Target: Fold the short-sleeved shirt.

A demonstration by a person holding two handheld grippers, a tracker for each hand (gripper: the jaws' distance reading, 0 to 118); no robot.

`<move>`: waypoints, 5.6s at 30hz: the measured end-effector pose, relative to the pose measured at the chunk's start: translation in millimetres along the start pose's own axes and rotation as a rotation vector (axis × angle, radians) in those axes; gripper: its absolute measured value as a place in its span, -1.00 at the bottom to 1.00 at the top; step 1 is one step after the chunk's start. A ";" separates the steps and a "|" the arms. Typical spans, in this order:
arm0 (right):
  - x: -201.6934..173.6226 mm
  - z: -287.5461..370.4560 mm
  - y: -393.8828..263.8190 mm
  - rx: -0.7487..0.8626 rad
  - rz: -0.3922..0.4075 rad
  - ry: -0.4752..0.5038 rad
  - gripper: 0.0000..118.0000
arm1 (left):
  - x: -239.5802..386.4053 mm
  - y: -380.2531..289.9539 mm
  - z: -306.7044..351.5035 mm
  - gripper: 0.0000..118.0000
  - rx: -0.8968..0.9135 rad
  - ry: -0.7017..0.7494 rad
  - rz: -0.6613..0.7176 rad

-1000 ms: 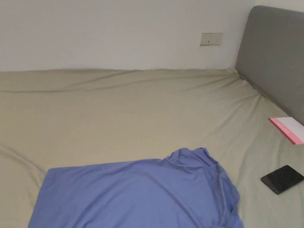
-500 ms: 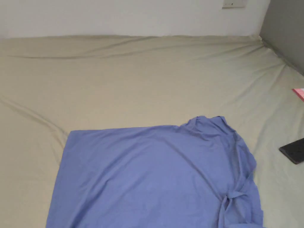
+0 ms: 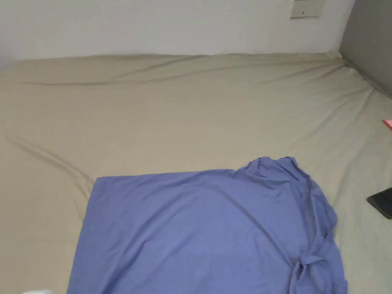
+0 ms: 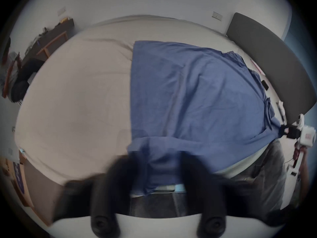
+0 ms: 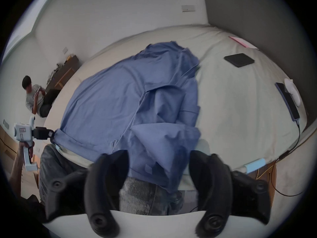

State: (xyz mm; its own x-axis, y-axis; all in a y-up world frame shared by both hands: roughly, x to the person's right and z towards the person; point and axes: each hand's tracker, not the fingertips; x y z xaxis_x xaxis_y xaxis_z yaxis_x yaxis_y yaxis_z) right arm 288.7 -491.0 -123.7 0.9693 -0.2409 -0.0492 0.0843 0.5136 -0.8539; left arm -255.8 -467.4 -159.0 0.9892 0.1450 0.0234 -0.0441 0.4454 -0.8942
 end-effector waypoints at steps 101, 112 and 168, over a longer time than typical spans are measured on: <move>11.2 -36.4 102.1 0.180 0.023 -0.175 0.64 | -33.6 110.4 -95.0 -0.75 -0.009 0.015 0.014; -10.2 -107.8 106.5 -0.078 0.199 -0.209 0.31 | -20.7 85.9 -72.5 -0.79 0.003 -0.014 -0.033; 17.4 -15.6 179.2 0.139 0.208 -0.229 0.37 | -35.1 155.3 -136.5 0.88 0.081 0.164 0.079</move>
State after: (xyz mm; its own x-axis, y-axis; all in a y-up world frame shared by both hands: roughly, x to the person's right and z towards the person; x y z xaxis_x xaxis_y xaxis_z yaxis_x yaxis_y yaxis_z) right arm 317.1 -416.0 -285.7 0.9944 0.0640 -0.0836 -0.1052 0.6432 -0.7584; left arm -278.3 -523.9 -359.7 0.9914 0.0394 -0.1246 -0.1273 0.5089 -0.8514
